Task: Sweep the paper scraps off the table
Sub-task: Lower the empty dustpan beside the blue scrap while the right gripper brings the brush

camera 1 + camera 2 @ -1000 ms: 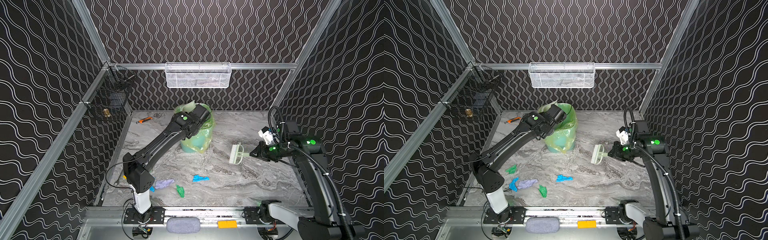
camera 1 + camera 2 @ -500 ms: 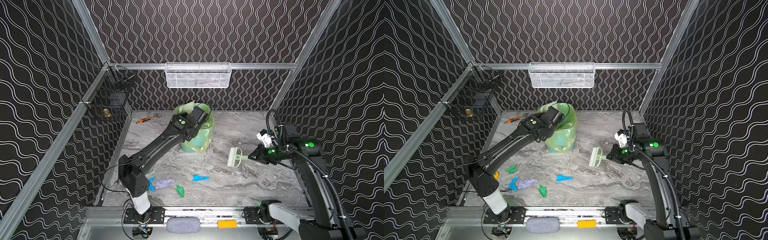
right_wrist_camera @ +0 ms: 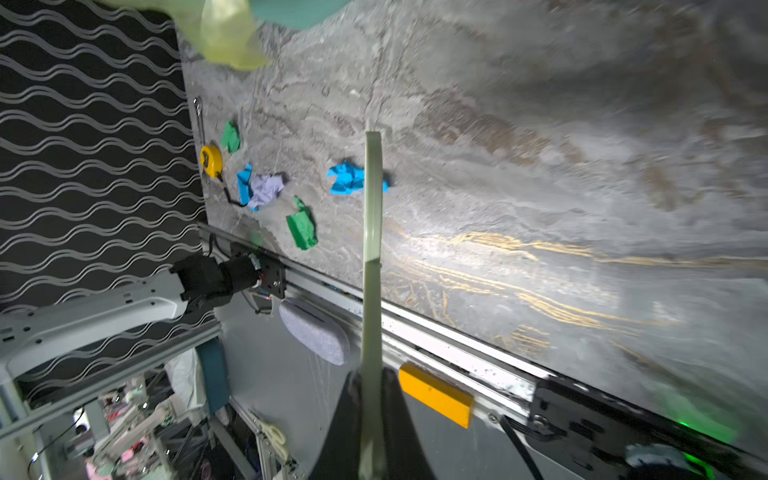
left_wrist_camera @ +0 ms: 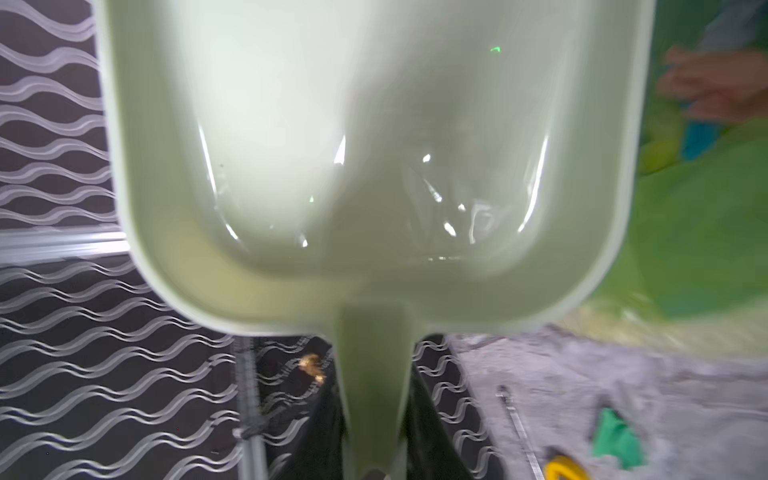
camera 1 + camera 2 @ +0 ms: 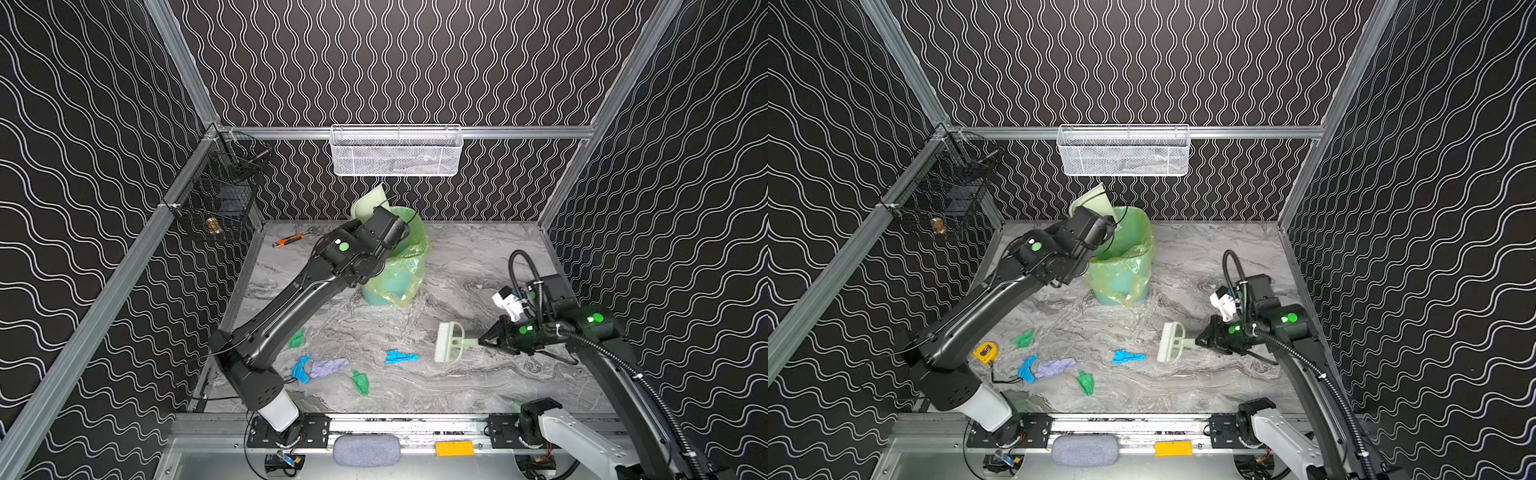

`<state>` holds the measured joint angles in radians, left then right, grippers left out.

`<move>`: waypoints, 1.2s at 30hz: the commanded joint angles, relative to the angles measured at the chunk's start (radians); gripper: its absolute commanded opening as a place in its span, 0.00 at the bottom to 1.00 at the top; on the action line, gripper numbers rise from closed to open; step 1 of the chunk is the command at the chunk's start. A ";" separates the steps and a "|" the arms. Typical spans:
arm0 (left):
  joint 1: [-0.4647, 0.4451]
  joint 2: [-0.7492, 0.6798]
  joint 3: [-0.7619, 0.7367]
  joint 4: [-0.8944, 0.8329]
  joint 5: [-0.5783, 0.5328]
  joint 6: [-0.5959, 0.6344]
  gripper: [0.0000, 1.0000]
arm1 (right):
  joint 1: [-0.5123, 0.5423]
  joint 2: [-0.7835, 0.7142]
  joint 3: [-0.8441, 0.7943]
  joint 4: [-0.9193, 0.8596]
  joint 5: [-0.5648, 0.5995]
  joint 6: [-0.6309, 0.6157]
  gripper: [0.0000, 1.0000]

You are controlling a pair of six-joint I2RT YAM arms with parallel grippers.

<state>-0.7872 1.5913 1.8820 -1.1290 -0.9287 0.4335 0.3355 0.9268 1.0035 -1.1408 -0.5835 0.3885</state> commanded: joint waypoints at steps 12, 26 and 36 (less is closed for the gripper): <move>-0.212 -0.200 -0.142 -0.301 0.353 -0.629 0.05 | 0.398 0.138 -0.168 0.627 0.072 0.374 0.00; -0.368 -0.302 -0.292 -0.342 0.482 -0.769 0.06 | 0.438 0.324 -0.204 0.686 0.140 0.386 0.00; -0.488 -0.346 -0.384 -0.264 0.548 -0.808 0.06 | 0.418 0.234 -0.201 0.399 0.228 0.323 0.00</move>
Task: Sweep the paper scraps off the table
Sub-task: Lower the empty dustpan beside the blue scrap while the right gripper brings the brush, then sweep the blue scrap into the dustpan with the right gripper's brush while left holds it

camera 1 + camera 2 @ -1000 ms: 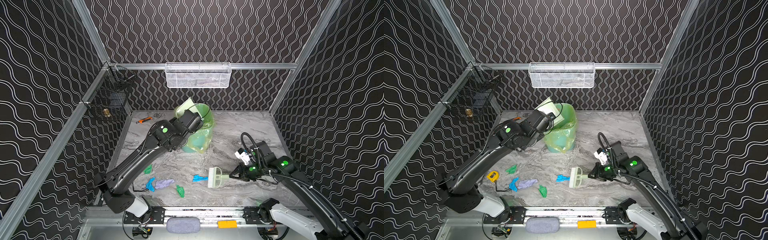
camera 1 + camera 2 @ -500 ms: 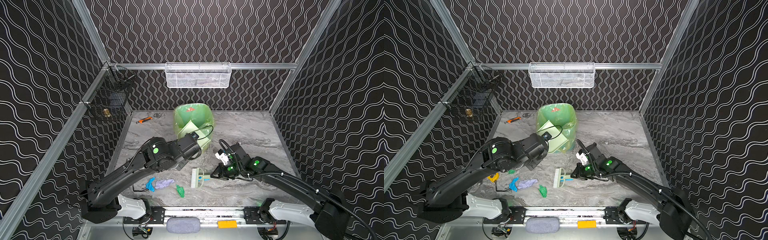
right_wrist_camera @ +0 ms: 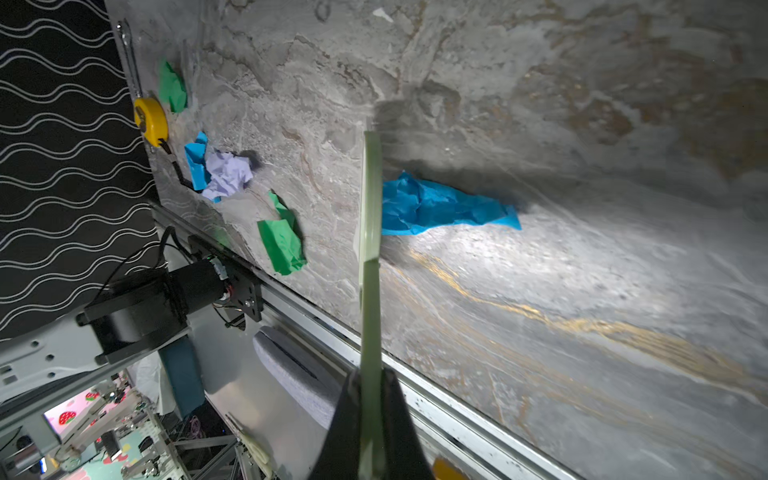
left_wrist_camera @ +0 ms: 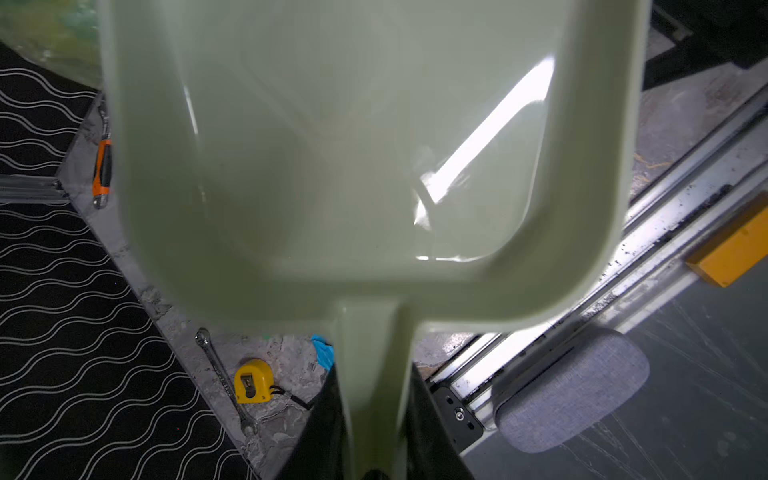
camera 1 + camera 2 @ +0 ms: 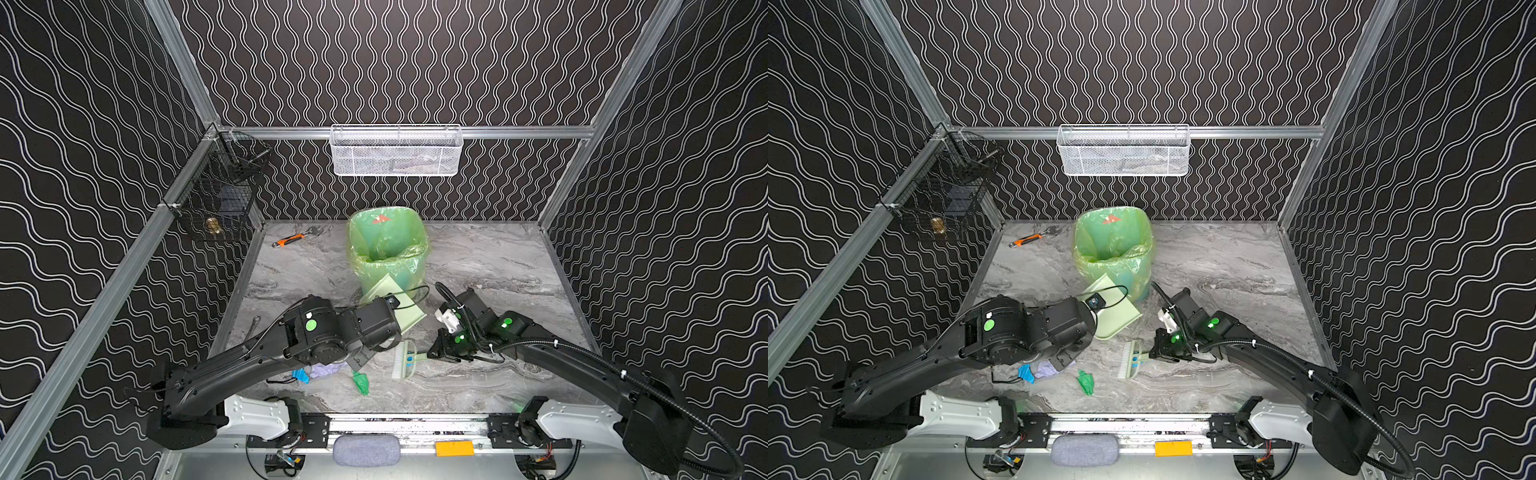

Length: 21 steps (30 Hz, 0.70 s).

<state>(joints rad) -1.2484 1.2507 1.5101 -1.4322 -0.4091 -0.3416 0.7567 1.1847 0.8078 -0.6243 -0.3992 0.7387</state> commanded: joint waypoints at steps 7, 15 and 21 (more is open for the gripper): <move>-0.121 -0.010 -0.085 0.097 0.057 -0.063 0.07 | -0.081 -0.120 0.004 -0.328 0.135 -0.096 0.00; -0.166 0.014 -0.189 0.176 0.110 -0.094 0.07 | -0.177 -0.180 0.114 -0.483 0.119 -0.190 0.00; -0.183 0.079 -0.243 0.248 0.144 -0.106 0.07 | -0.277 -0.212 0.290 -0.659 0.216 -0.246 0.00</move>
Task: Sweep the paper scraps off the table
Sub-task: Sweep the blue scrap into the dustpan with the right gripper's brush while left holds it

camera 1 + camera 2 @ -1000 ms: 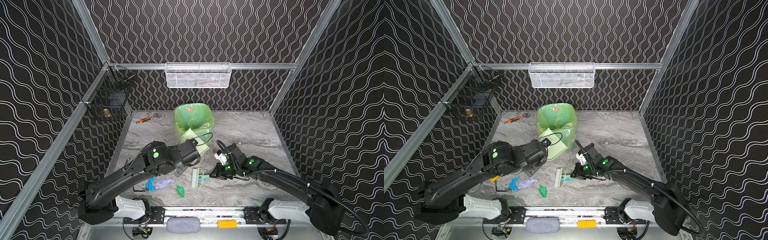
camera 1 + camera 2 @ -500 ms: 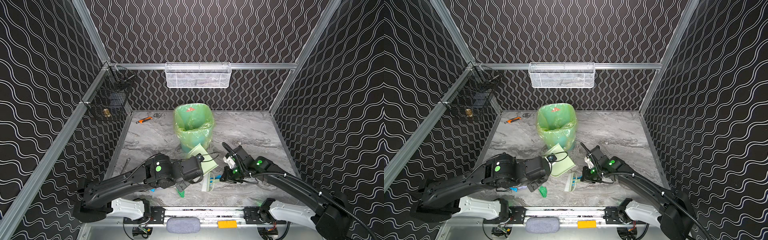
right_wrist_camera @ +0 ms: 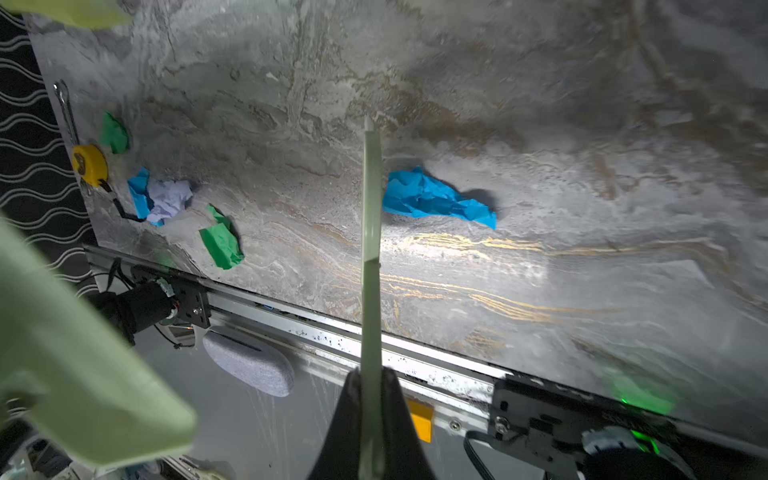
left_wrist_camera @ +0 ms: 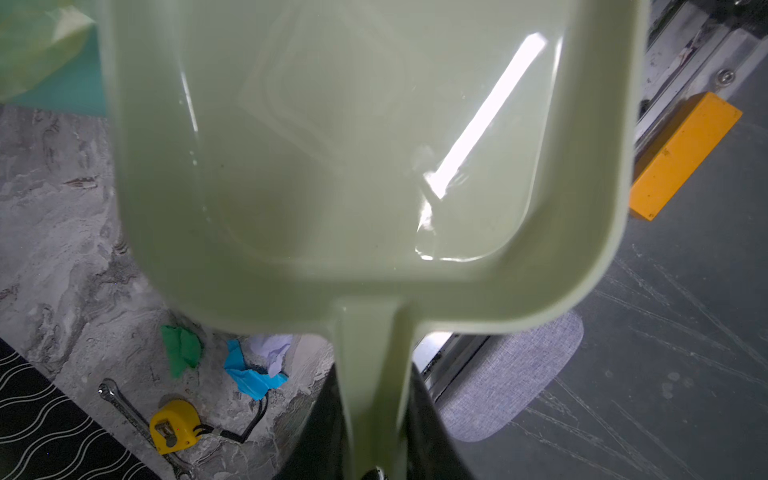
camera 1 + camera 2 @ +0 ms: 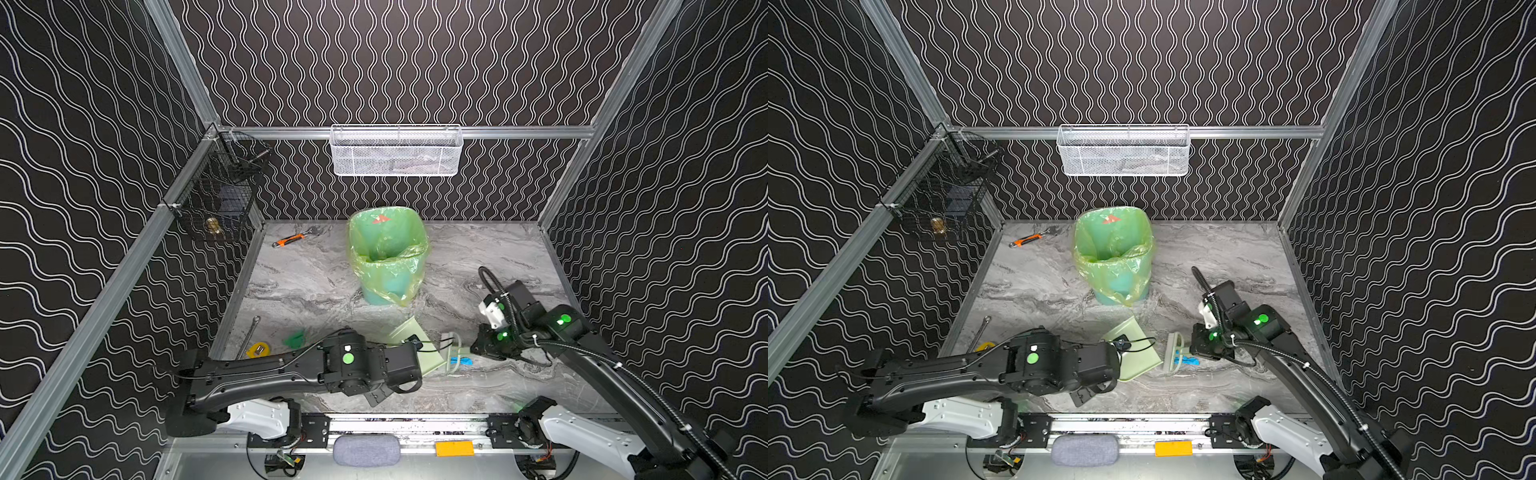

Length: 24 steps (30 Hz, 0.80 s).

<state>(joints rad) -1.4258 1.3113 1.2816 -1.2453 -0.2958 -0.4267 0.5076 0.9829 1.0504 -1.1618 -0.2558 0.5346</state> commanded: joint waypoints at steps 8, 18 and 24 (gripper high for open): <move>-0.007 0.164 -0.116 0.228 0.100 -0.010 0.06 | -0.094 0.066 0.126 -0.196 0.258 -0.046 0.00; -0.007 0.252 -0.198 0.328 0.147 -0.006 0.06 | -0.093 0.201 0.165 -0.200 0.321 -0.126 0.00; 0.022 0.296 -0.221 0.394 0.146 0.011 0.05 | -0.092 0.216 0.137 -0.188 0.322 -0.148 0.00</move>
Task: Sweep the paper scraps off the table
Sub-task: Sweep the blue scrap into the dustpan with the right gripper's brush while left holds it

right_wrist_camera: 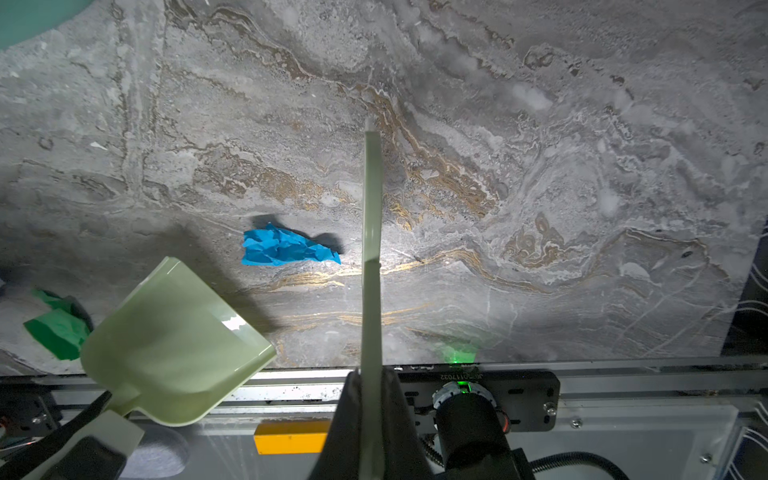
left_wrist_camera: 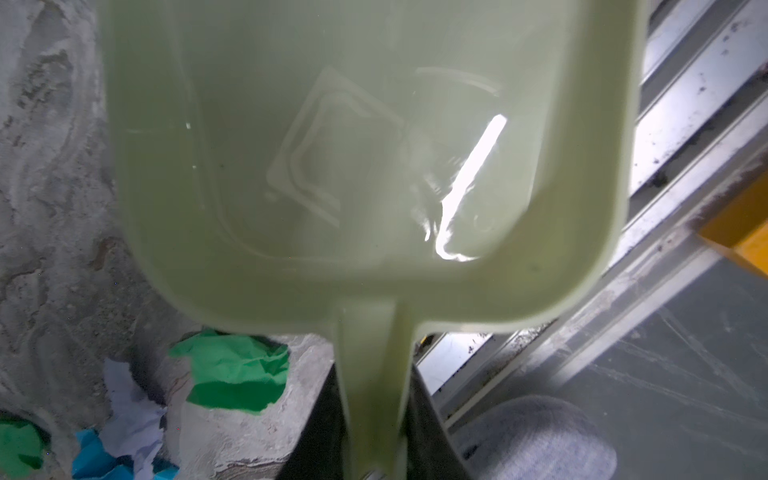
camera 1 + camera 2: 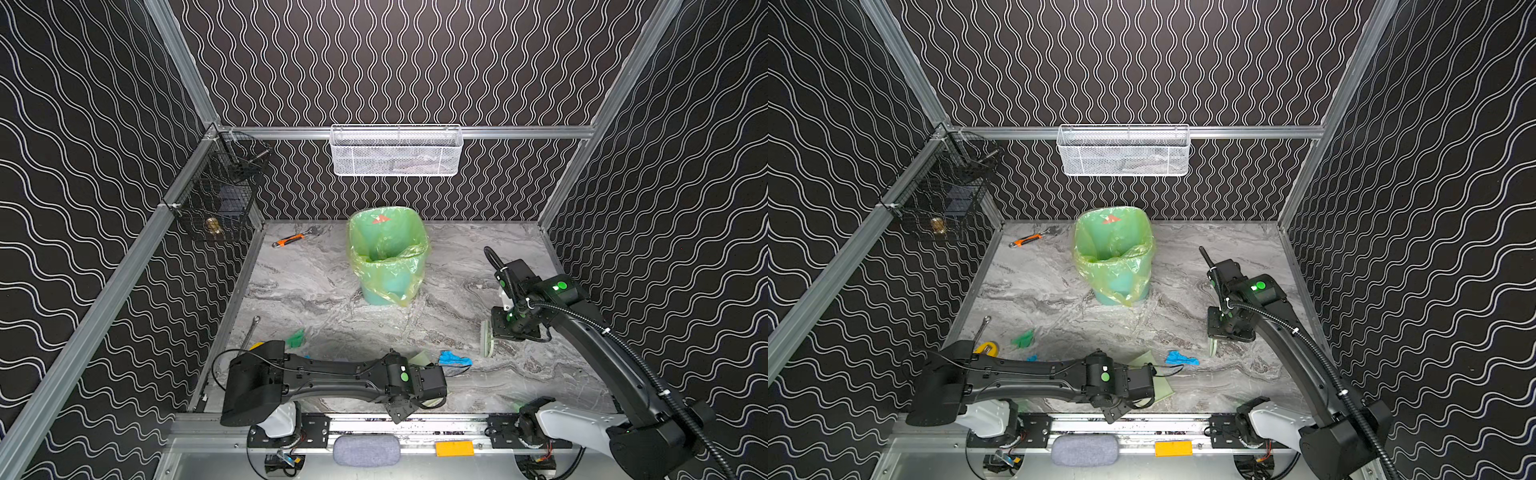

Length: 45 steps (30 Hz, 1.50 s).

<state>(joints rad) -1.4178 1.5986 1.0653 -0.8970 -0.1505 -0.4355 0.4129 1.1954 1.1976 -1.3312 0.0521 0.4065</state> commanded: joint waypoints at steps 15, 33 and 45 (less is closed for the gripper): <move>0.103 0.090 0.017 0.076 0.037 0.101 0.05 | 0.070 0.036 -0.058 0.030 -0.018 -0.013 0.00; 0.138 0.121 0.012 0.112 0.042 0.139 0.05 | 0.331 0.131 0.008 0.133 -0.161 0.093 0.00; 0.159 0.113 -0.005 0.136 0.043 0.144 0.05 | 0.333 0.082 0.051 0.045 -0.077 0.116 0.00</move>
<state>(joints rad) -1.2629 1.7199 1.0653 -0.7696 -0.1017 -0.3035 0.7727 1.2900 1.2392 -1.2327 -0.0921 0.5144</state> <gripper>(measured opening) 0.212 0.091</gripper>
